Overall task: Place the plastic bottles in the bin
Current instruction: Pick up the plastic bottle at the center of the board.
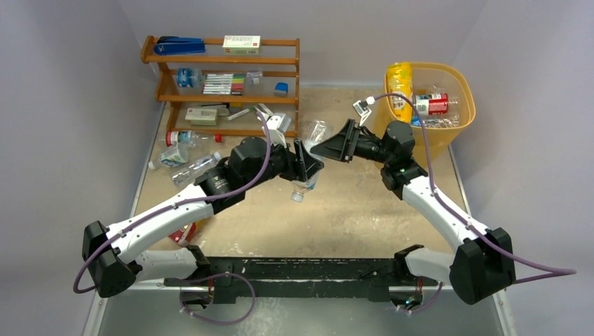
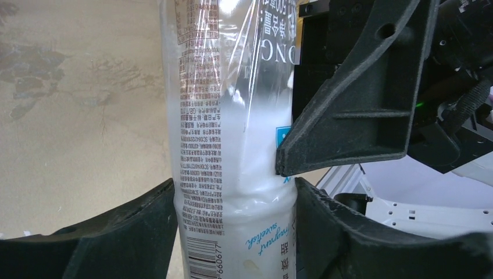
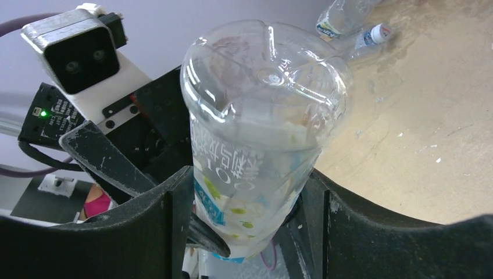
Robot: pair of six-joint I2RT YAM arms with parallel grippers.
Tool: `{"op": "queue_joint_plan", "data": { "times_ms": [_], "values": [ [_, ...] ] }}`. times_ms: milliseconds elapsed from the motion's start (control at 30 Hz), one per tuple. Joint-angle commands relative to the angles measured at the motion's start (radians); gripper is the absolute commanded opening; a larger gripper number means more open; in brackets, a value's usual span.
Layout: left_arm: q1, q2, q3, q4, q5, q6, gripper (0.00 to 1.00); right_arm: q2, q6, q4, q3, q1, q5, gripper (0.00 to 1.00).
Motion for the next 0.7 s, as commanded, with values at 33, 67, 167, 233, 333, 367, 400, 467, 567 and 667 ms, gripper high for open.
{"op": "queue_joint_plan", "data": {
  "times_ms": [33, 67, 167, 233, 333, 367, 400, 467, 567, 667],
  "values": [
    [-0.005, -0.022, 0.015, -0.015, -0.038, 0.027, 0.73, -0.037, -0.062, -0.026, 0.126, -0.001, 0.011, 0.54],
    [-0.005, -0.029, 0.022, -0.032, -0.051, 0.032, 0.75, -0.040, -0.088, -0.065, 0.139, -0.006, 0.021, 0.54],
    [-0.005, -0.055, 0.044, -0.082, -0.083, 0.044, 0.77, -0.051, -0.146, -0.161, 0.215, -0.044, 0.038, 0.53],
    [-0.005, -0.077, 0.060, -0.111, -0.102, 0.049, 0.79, -0.059, -0.185, -0.242, 0.254, -0.092, 0.041, 0.52],
    [-0.005, -0.115, 0.087, -0.146, -0.122, 0.054, 0.80, -0.064, -0.248, -0.342, 0.316, -0.182, 0.030, 0.51],
    [-0.005, -0.128, 0.093, -0.154, -0.127, 0.056, 0.80, -0.065, -0.271, -0.378, 0.338, -0.213, 0.026, 0.51],
    [-0.005, -0.139, 0.100, -0.164, -0.134, 0.055, 0.80, -0.066, -0.293, -0.411, 0.360, -0.243, 0.021, 0.51],
    [-0.005, -0.157, 0.109, -0.183, -0.149, 0.057, 0.81, -0.068, -0.335, -0.476, 0.409, -0.314, 0.015, 0.51],
    [-0.005, -0.176, 0.111, -0.201, -0.167, 0.061, 0.81, -0.060, -0.399, -0.572, 0.493, -0.419, 0.020, 0.51],
    [-0.005, -0.180, 0.104, -0.205, -0.177, 0.058, 0.82, -0.046, -0.448, -0.643, 0.579, -0.504, 0.032, 0.51]
  ]
}}
